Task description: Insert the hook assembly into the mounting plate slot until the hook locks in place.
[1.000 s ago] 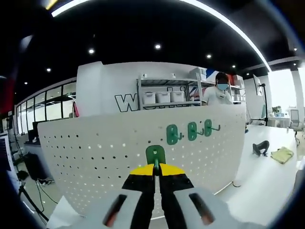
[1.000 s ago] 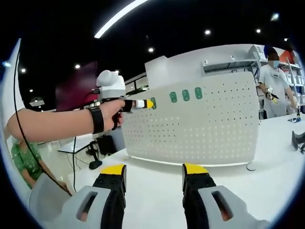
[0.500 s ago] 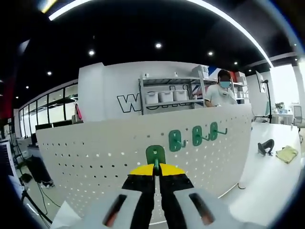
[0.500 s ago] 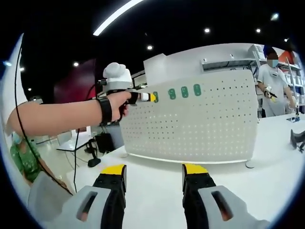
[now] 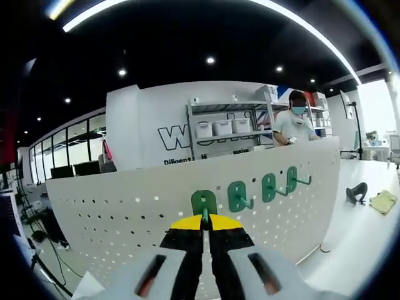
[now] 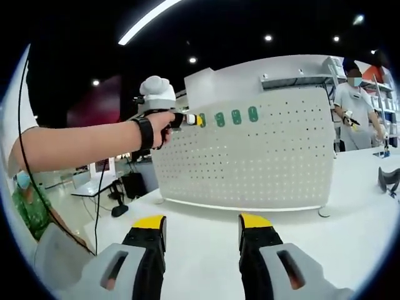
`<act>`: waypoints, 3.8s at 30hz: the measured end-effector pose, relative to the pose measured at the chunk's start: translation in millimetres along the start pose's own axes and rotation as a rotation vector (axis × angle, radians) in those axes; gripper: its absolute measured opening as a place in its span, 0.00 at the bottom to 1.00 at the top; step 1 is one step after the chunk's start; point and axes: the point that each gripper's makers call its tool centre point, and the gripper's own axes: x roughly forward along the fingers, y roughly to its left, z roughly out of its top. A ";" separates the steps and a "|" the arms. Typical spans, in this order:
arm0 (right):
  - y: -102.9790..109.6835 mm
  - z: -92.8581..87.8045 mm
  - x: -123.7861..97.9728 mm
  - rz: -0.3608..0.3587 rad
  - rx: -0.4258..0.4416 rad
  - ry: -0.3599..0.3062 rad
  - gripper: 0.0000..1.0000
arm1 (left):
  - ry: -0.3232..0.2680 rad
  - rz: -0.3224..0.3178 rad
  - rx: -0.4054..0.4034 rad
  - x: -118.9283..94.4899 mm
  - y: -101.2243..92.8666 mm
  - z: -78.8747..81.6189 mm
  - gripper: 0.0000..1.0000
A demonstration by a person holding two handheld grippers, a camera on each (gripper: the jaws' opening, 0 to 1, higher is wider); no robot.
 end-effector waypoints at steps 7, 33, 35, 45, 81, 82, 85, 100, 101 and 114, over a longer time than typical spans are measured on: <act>-1.7 0.2 0.7 -0.001 0.003 0.002 0.47 | 0.008 0.019 0.007 8.8 4.8 -2.8 0.02; -4.9 -5.3 3.0 -0.002 0.027 0.019 0.45 | 0.041 0.042 -0.049 23.8 4.8 -4.4 0.02; -4.9 -5.1 2.8 -0.004 0.029 0.018 0.45 | 0.044 0.042 -0.025 23.4 3.8 -4.4 0.03; -4.8 -4.3 2.1 -0.002 0.033 0.015 0.44 | 0.056 0.011 -0.065 28.8 3.7 -2.9 0.05; -2.0 1.4 2.9 -0.002 0.033 0.002 0.44 | 0.063 -0.036 0.004 26.5 -2.8 3.6 0.13; -0.3 1.9 3.4 0.000 0.029 0.002 0.44 | 0.062 -0.036 0.010 26.4 -2.7 3.5 0.13; 1.9 3.1 3.8 0.006 0.029 -0.002 0.43 | 0.076 -0.035 0.013 26.5 0.9 -0.3 0.09; 2.5 3.5 3.9 0.010 0.033 -0.002 0.43 | 0.064 -0.035 -0.001 17.4 1.3 -2.5 0.06; 2.3 3.5 4.2 0.010 0.034 -0.002 0.43 | 0.059 -0.036 -0.005 17.2 1.6 -1.8 0.06; 0.2 3.2 3.1 0.002 0.037 -0.003 0.43 | 0.080 -0.003 -0.022 13.9 1.0 -3.8 0.03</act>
